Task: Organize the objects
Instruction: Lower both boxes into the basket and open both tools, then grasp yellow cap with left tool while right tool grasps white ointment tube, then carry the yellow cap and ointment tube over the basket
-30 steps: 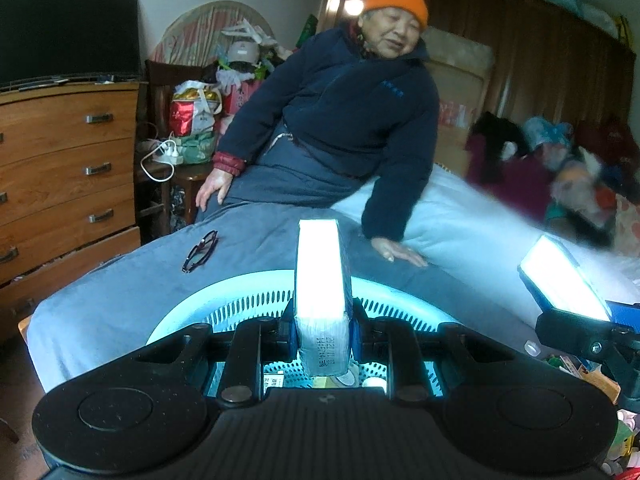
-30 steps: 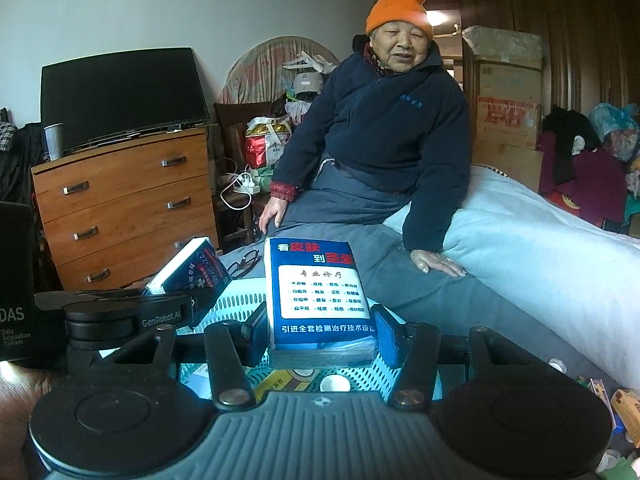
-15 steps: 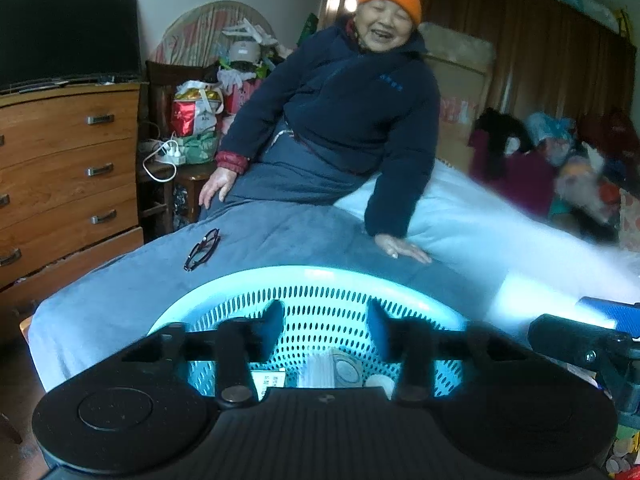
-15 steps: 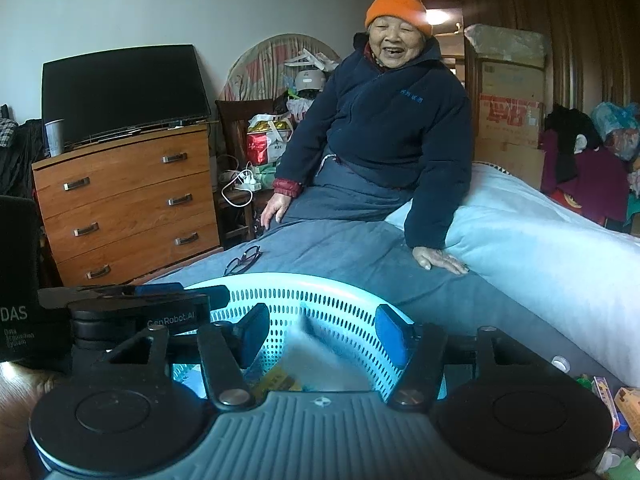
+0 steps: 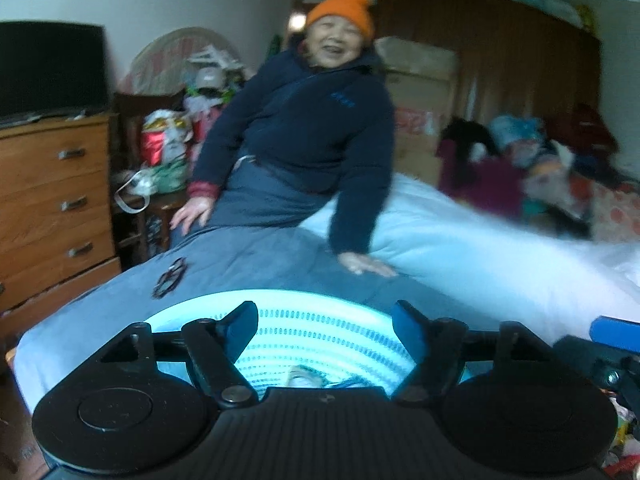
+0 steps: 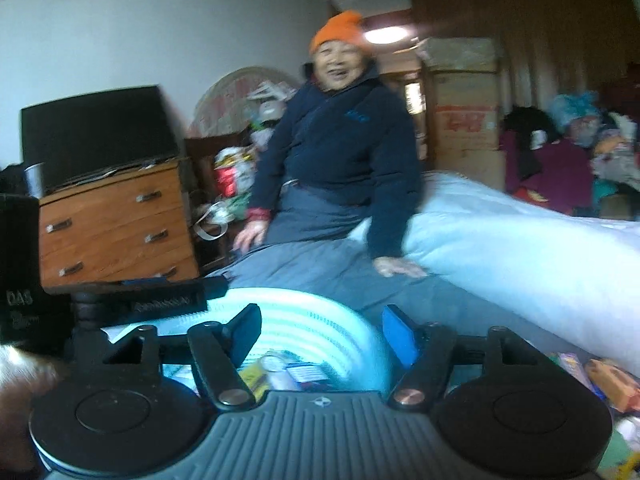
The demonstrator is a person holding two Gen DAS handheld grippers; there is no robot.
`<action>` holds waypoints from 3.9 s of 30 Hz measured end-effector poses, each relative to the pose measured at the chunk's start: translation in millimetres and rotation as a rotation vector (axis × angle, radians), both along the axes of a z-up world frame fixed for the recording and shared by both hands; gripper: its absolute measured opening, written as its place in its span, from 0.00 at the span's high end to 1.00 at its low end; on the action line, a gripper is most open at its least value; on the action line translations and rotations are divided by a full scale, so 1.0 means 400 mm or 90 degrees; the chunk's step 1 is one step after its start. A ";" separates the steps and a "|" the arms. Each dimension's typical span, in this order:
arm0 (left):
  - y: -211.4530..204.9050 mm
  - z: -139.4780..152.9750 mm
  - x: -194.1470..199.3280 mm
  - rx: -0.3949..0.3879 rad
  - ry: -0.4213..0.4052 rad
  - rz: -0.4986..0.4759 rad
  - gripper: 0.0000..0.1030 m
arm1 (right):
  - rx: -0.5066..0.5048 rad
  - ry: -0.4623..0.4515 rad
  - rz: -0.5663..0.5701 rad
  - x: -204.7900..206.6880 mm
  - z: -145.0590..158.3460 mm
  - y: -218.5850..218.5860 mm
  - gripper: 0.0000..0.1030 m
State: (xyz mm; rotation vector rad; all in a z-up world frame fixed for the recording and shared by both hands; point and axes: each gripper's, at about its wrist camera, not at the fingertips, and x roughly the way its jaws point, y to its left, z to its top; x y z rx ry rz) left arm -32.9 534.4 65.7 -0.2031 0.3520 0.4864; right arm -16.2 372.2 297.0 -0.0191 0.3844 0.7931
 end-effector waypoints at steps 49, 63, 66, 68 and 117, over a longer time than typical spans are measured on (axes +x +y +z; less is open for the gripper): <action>-0.762 -0.560 0.388 0.212 0.199 -0.728 0.39 | -0.153 0.235 -0.527 0.192 -0.617 -0.944 0.67; -0.765 -0.561 0.369 0.240 0.178 -0.719 0.60 | -0.131 0.210 -0.538 0.175 -0.599 -0.956 0.68; -0.735 -0.526 0.368 0.190 0.164 -0.677 0.60 | -0.118 0.199 -0.539 0.161 -0.576 -0.958 0.68; -0.729 -0.516 0.366 0.182 0.160 -0.669 0.60 | -0.111 0.191 -0.537 0.152 -0.557 -0.956 0.68; 0.015 0.050 -0.018 0.004 -0.081 -0.045 0.60 | -0.007 -0.043 0.041 0.040 0.109 0.036 0.69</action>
